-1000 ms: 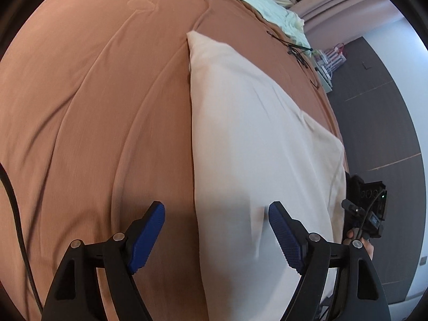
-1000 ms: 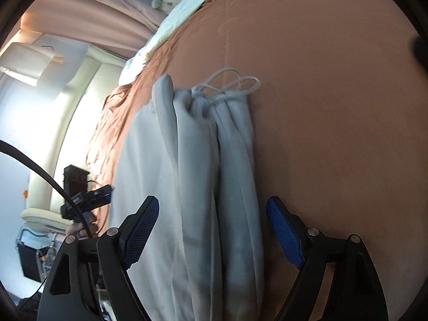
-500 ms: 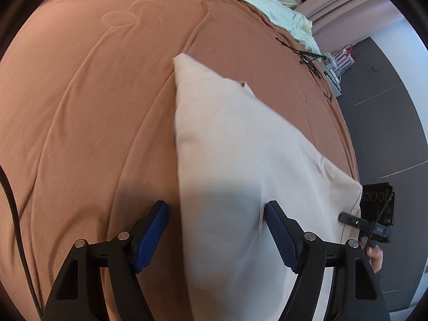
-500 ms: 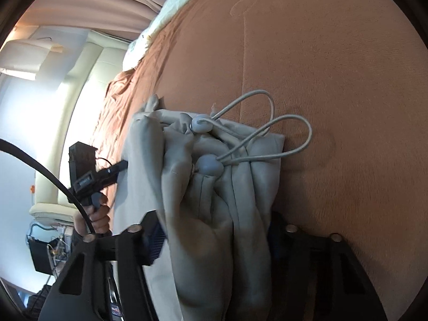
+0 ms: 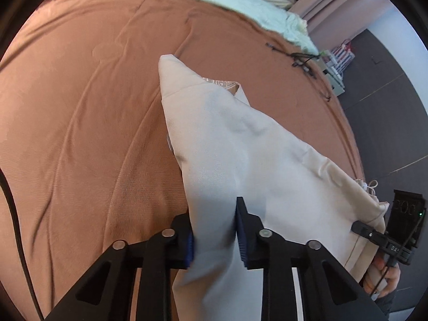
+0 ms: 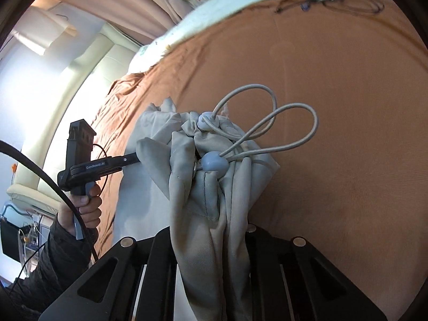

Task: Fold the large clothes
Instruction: 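Lift the folded jacket off the bed with both grippers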

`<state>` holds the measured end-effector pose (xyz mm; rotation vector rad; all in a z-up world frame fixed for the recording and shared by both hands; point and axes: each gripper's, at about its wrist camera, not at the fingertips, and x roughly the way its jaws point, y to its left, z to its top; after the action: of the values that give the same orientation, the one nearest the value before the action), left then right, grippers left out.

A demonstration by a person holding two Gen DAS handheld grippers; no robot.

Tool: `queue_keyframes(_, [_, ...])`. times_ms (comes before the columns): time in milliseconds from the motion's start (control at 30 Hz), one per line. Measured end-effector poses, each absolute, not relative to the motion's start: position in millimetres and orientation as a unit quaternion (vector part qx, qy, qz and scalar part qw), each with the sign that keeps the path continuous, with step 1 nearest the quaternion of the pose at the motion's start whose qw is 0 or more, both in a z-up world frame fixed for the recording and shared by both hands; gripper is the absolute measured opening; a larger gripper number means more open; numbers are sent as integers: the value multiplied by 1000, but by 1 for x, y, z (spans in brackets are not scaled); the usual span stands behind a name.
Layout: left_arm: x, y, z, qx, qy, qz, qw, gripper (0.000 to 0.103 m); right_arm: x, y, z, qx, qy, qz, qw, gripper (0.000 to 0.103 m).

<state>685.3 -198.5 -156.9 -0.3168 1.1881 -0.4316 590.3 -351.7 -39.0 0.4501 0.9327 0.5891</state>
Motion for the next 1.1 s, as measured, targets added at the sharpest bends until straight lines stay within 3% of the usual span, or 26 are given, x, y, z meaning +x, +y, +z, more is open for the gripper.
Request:
queue_keyframes(533, [600, -158, -44, -173, 454, -230, 843, 13, 453, -301, 45, 156, 356, 287, 876, 9])
queue_keyframes(1100, [486, 15, 63, -229, 325, -165, 902, 9, 324, -195, 119, 75, 260, 394, 878, 9])
